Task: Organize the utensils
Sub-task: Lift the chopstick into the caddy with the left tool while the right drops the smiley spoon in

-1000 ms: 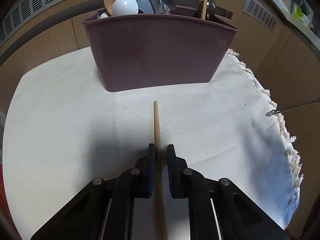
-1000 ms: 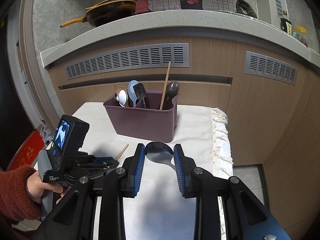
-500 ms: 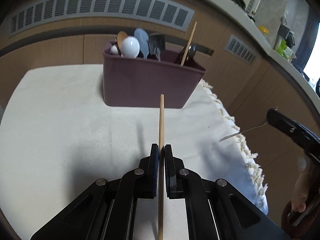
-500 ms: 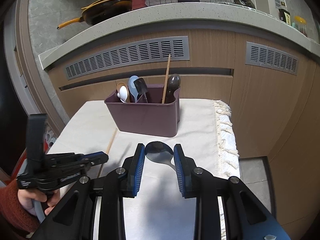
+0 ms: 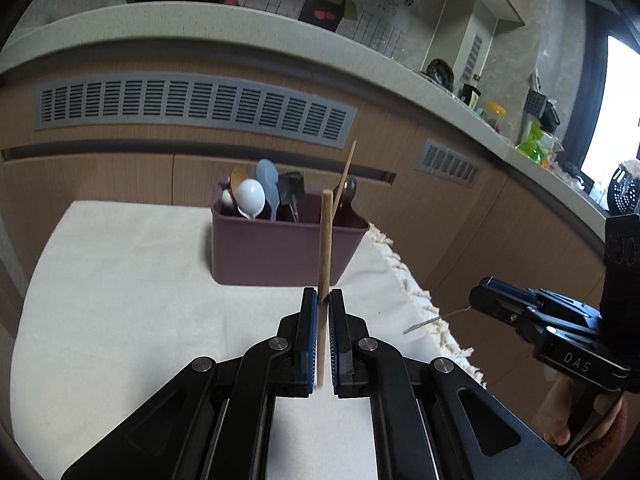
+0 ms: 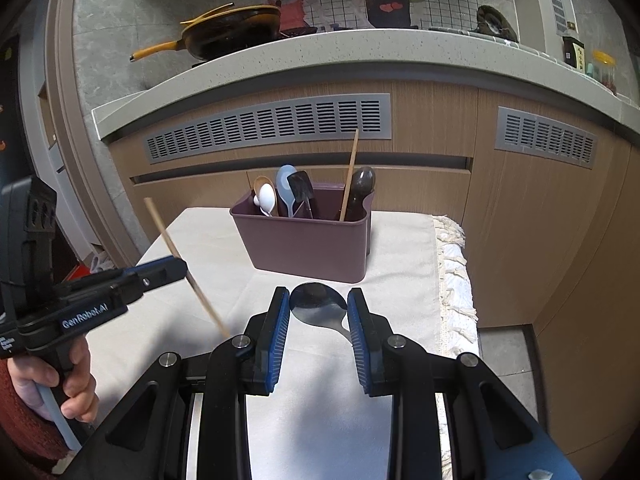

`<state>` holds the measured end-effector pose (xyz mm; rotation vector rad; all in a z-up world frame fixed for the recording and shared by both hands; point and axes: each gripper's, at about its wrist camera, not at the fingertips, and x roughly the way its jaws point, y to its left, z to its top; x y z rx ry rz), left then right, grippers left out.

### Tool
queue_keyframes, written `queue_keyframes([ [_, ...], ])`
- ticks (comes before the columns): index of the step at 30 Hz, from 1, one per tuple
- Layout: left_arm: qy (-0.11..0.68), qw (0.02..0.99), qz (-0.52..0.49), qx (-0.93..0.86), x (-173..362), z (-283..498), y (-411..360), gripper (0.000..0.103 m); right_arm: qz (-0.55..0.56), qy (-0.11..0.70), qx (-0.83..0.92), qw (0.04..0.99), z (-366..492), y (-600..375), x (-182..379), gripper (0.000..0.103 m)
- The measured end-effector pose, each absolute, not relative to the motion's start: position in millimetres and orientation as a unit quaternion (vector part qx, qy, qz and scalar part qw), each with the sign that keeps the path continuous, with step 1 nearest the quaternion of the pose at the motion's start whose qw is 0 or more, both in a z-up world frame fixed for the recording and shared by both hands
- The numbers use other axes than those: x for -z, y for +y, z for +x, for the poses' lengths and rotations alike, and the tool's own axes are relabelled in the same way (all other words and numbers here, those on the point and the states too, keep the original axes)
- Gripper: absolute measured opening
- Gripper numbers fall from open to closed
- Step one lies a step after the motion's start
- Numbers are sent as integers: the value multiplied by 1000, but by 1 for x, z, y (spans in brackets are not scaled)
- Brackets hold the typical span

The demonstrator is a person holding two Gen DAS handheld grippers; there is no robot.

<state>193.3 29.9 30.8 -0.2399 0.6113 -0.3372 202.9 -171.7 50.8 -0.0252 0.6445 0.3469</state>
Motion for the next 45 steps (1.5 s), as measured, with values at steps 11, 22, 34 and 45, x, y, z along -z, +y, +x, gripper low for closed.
queue_keyframes([
  [11,281,939,-115,162,-46,186,35,5,-7,320,-173,931,203,-171,-53,26],
  [22,182,964,-83,175,-140,185,40,5,-24,246,-182,952,211,-170,-128,26],
  [34,104,979,-66,165,-200,241,59,5,16,176,-239,955,264,-163,-223,26],
  [45,192,965,-97,148,-120,327,68,5,50,285,-236,928,349,-151,-149,26],
])
